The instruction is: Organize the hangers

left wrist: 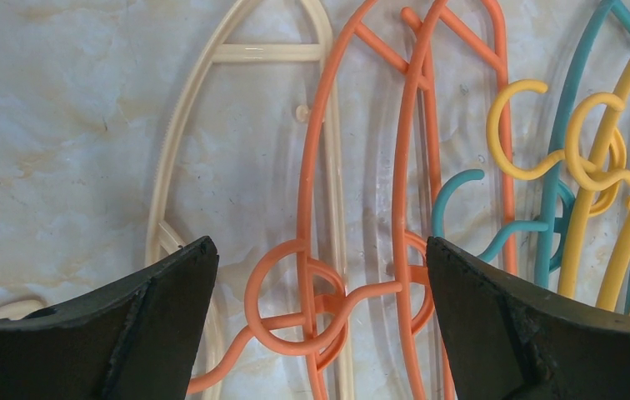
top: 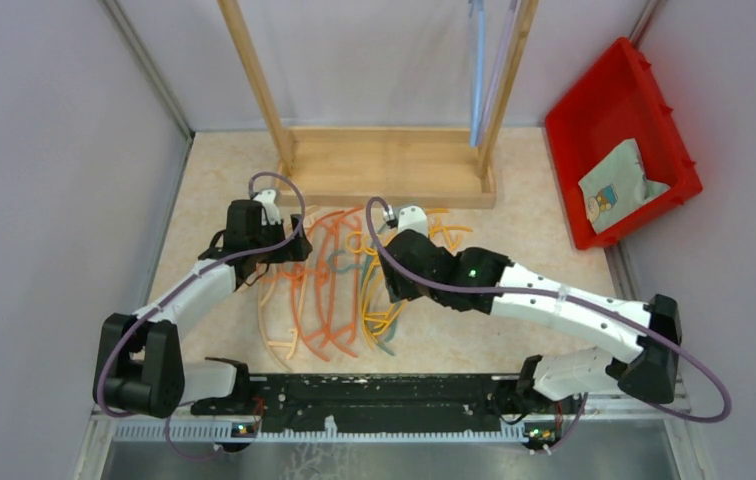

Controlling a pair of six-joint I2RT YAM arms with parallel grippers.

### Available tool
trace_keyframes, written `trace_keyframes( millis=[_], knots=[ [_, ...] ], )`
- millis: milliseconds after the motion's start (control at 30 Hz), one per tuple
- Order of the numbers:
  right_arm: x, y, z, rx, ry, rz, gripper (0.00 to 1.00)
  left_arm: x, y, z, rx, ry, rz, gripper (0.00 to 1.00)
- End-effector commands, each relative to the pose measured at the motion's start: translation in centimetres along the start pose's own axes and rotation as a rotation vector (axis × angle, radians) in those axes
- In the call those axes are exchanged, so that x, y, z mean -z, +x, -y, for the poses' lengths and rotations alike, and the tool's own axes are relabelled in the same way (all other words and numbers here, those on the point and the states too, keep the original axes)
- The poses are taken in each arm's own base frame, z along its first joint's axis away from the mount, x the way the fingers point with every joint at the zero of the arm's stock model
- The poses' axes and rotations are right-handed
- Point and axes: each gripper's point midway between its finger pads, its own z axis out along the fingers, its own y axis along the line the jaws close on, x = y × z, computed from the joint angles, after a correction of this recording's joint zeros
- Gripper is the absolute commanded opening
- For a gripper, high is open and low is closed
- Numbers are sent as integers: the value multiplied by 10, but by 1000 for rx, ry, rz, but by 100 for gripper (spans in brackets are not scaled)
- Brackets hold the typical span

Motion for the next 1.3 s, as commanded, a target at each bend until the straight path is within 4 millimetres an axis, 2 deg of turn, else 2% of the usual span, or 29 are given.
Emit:
trace_keyframes(
  millis=[0, 200, 400, 733, 833, 933, 1000, 1100, 1167, 1233, 1267],
  knots=[
    [-25, 3, -36, -121, -126, 25, 51, 4, -5, -5, 25, -24, 18, 100],
    [-68, 29, -56, -198, -135, -41, 51, 7, -5, -3, 64, 5, 21, 100],
    [-100, 42, -65, -337, -109, -70, 50, 8, -7, -3, 60, 16, 24, 100],
    [-139, 69, -53, -367, -9, -148, 48, 14, -2, 0, 60, 35, 22, 100],
    [-150, 79, -50, -342, 27, -173, 44, 16, -3, 1, 62, 36, 30, 100],
    [-157, 87, -47, -324, 43, -193, 42, 19, -6, 4, 63, 48, 41, 100],
    [-159, 88, -47, -319, 43, -197, 36, 20, -9, 5, 62, 52, 48, 100],
    [-157, 87, -47, -314, 40, -201, 10, 21, -12, 4, 58, 47, 55, 100],
    [-150, 79, -45, -312, 47, -187, 1, 22, -14, 4, 57, 47, 59, 100],
    [-138, 69, -42, -306, 53, -169, 0, 22, -16, 5, 57, 50, 66, 100],
    [-125, 55, -43, -311, 37, -143, 0, 22, -17, 5, 57, 51, 69, 100]
  ],
)
